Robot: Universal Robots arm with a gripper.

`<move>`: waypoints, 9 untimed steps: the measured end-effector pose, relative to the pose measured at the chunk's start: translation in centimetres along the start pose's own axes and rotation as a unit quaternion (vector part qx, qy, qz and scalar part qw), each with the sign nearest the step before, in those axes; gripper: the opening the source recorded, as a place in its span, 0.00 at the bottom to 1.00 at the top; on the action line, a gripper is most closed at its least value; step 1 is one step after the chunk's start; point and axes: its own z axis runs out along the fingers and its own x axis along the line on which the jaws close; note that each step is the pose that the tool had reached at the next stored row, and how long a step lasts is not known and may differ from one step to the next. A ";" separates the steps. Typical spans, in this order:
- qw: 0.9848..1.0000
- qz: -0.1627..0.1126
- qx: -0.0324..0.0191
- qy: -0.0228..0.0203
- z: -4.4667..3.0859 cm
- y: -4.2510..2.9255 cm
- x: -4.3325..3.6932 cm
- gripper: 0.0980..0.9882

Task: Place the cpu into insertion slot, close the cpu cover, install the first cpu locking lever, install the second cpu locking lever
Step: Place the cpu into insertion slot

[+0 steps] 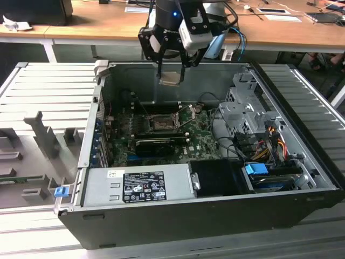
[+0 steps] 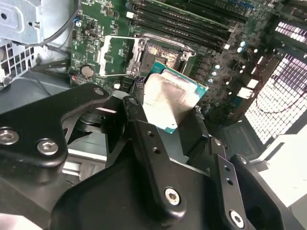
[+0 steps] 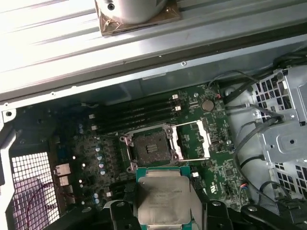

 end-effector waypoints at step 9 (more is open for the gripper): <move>0.998 0.056 -0.001 -0.005 0.08 -0.01 0.00 0.48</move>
